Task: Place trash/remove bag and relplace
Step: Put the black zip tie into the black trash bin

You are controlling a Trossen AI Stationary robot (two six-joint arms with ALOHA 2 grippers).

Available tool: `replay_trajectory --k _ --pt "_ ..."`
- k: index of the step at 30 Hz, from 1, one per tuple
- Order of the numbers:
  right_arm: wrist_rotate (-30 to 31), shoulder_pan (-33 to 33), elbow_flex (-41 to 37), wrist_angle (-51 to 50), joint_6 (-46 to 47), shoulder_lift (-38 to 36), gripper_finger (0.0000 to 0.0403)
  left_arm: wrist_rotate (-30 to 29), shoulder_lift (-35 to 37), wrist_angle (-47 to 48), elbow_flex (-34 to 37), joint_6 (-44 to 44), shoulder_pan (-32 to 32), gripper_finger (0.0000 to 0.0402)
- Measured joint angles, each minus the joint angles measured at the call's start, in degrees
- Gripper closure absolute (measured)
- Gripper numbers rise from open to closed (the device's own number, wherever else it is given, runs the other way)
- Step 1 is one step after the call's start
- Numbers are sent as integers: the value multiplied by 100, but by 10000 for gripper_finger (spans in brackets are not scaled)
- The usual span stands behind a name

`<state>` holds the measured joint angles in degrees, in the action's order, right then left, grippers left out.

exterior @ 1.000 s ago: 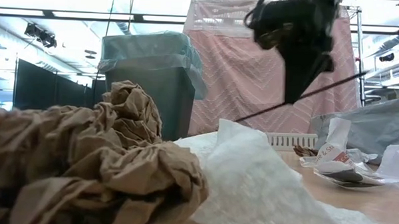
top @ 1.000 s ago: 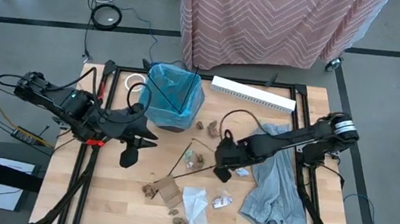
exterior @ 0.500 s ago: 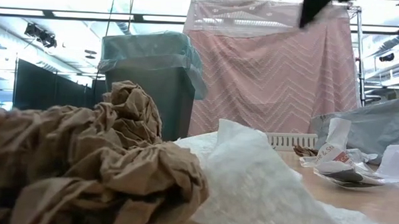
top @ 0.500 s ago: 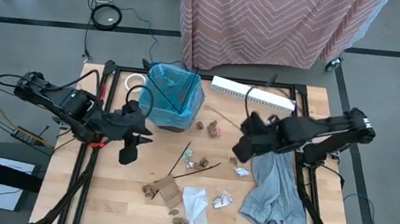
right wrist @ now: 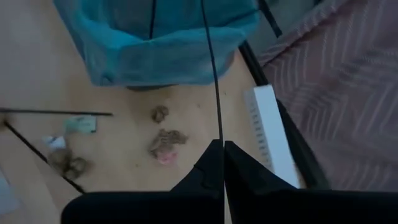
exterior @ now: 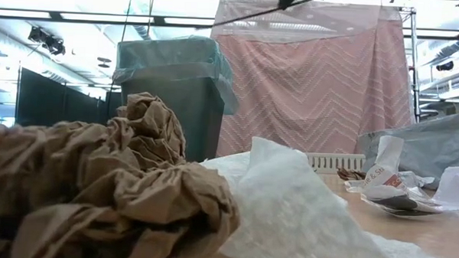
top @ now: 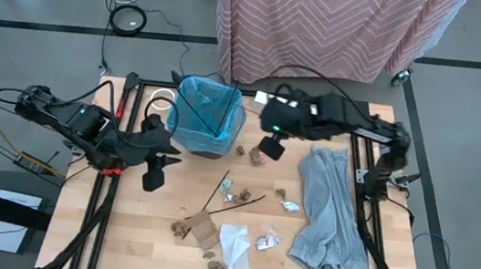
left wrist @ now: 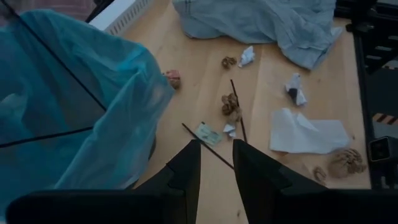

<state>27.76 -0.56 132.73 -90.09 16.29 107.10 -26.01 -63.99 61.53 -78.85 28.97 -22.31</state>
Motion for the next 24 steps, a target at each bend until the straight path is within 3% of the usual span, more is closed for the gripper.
replay_trajectory --k 5,13,18,24 --pt "-37 127 140 196 -909 464 403 -36 -2 36 2 5 0 300" --pt "910 150 182 134 -1320 807 403 -81 -3 150 2 164 0 300" --pt "1334 138 182 200 -1501 812 403 -914 -4 1164 2 827 7 300" --pt "1820 142 150 880 -2708 812 403 -1829 -4 1725 4 1808 10 300"
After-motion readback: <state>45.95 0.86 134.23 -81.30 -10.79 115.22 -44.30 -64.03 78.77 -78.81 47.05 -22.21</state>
